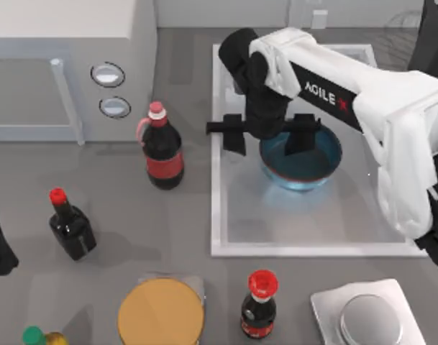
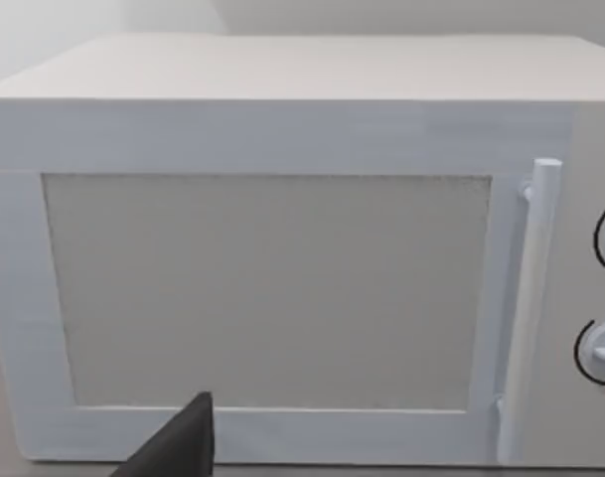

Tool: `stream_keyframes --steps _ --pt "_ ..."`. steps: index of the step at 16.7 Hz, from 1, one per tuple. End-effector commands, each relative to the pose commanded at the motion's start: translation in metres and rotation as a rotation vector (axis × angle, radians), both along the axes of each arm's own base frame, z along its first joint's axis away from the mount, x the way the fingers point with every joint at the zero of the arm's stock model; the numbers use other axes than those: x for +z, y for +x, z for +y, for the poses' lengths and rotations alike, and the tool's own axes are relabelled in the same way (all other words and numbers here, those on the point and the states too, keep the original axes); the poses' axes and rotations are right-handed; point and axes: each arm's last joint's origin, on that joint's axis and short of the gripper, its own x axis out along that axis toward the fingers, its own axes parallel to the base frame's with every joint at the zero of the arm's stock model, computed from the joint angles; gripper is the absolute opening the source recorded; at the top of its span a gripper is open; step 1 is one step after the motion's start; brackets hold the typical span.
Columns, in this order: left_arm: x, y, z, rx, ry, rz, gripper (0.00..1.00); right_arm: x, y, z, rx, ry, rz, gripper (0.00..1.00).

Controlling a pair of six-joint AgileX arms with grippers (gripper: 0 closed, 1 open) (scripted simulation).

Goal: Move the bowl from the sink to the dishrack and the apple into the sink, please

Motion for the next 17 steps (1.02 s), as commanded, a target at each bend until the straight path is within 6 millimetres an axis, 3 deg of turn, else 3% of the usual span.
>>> stream_keyframes --steps 10,17 --pt "0.0000 0.0000 0.0000 0.000 0.000 0.000 1.00 0.0000 0.0000 0.0000 0.000 0.000 0.000 0.02" --pt "0.0000 0.0000 0.0000 0.000 0.000 0.000 1.00 0.0000 0.0000 0.0000 0.000 0.000 0.000 0.00"
